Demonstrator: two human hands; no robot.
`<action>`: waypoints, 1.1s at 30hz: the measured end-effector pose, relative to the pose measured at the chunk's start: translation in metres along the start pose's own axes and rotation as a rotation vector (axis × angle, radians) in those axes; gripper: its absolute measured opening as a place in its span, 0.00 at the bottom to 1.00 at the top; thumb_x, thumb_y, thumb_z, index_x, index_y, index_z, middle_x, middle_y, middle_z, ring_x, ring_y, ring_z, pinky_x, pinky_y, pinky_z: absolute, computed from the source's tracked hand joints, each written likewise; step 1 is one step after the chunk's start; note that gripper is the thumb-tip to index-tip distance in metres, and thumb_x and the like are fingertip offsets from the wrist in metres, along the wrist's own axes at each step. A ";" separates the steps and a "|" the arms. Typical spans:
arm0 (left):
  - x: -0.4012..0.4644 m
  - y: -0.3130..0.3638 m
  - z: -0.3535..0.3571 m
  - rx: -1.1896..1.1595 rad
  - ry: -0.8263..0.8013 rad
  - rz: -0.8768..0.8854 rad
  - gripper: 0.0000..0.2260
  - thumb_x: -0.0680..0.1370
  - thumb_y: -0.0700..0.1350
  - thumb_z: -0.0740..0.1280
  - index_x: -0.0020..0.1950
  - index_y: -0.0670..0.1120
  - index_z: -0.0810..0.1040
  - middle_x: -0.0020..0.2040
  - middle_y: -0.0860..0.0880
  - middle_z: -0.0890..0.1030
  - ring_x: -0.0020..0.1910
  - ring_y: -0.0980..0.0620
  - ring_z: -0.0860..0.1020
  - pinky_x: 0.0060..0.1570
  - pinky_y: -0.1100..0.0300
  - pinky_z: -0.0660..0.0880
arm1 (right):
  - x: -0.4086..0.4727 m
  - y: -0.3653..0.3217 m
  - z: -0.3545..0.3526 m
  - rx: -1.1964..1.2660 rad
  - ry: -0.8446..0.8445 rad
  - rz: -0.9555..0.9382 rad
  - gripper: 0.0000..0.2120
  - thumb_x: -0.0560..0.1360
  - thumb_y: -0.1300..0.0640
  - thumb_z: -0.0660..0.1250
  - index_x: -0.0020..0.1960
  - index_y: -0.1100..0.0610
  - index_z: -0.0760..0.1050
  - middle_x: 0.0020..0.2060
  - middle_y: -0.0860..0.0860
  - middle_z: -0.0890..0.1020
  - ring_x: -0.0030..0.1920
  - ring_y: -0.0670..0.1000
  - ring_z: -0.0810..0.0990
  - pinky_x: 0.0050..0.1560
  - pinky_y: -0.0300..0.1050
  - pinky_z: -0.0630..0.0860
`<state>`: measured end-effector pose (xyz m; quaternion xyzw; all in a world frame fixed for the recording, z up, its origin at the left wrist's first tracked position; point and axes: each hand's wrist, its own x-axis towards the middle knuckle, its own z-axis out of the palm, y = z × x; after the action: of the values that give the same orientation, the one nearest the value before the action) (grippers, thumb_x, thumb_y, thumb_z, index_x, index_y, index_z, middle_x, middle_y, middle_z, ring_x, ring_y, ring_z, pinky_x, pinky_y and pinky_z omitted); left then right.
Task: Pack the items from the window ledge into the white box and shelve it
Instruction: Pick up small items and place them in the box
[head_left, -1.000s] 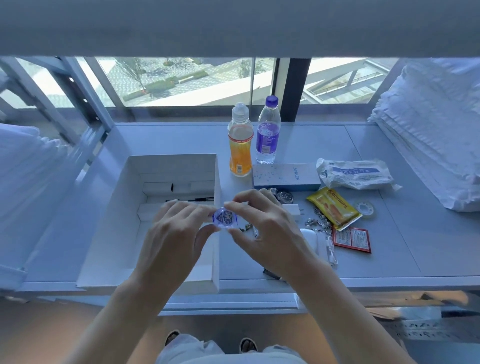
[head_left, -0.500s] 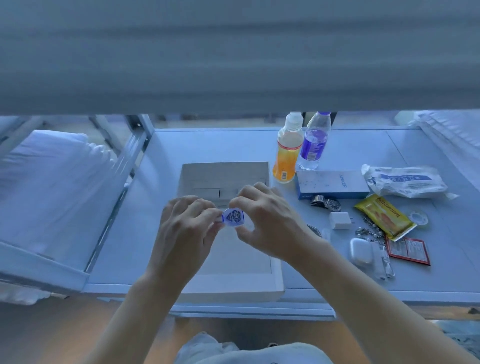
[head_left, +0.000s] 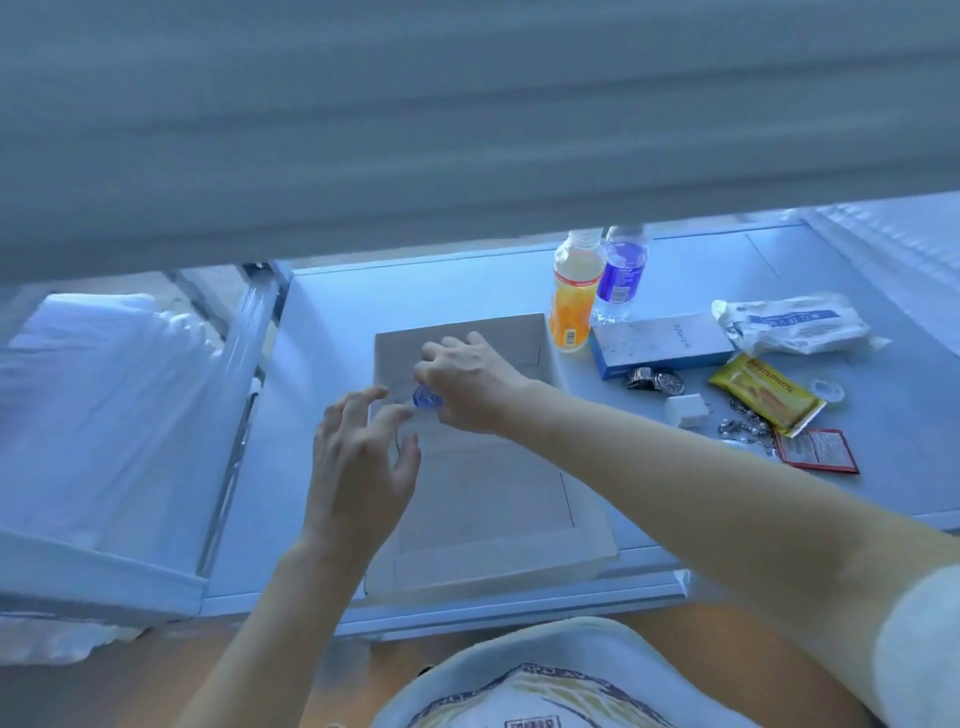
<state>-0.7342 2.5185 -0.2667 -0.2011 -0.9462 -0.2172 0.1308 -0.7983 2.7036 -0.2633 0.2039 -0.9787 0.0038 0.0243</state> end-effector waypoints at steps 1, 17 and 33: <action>-0.001 0.000 0.000 -0.010 0.008 -0.011 0.12 0.77 0.41 0.72 0.60 0.45 0.83 0.66 0.43 0.77 0.67 0.40 0.72 0.65 0.41 0.72 | 0.004 -0.006 0.006 -0.024 0.000 -0.015 0.11 0.76 0.57 0.67 0.58 0.55 0.77 0.55 0.52 0.76 0.56 0.56 0.76 0.48 0.51 0.62; -0.014 0.002 -0.006 -0.060 -0.019 -0.063 0.14 0.76 0.37 0.70 0.62 0.43 0.81 0.67 0.43 0.77 0.67 0.41 0.73 0.66 0.43 0.72 | 0.022 -0.007 0.048 0.257 -0.061 0.160 0.08 0.80 0.61 0.69 0.58 0.59 0.76 0.54 0.56 0.75 0.52 0.61 0.79 0.51 0.53 0.77; -0.014 0.002 -0.007 -0.054 -0.033 -0.074 0.15 0.75 0.35 0.69 0.61 0.42 0.82 0.67 0.43 0.77 0.67 0.41 0.73 0.64 0.42 0.73 | 0.017 -0.011 0.045 0.371 -0.112 0.218 0.11 0.77 0.60 0.74 0.57 0.62 0.79 0.51 0.55 0.72 0.50 0.61 0.78 0.46 0.49 0.75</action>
<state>-0.7194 2.5123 -0.2644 -0.1730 -0.9488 -0.2439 0.1015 -0.8114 2.6856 -0.3073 0.0977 -0.9772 0.1753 -0.0688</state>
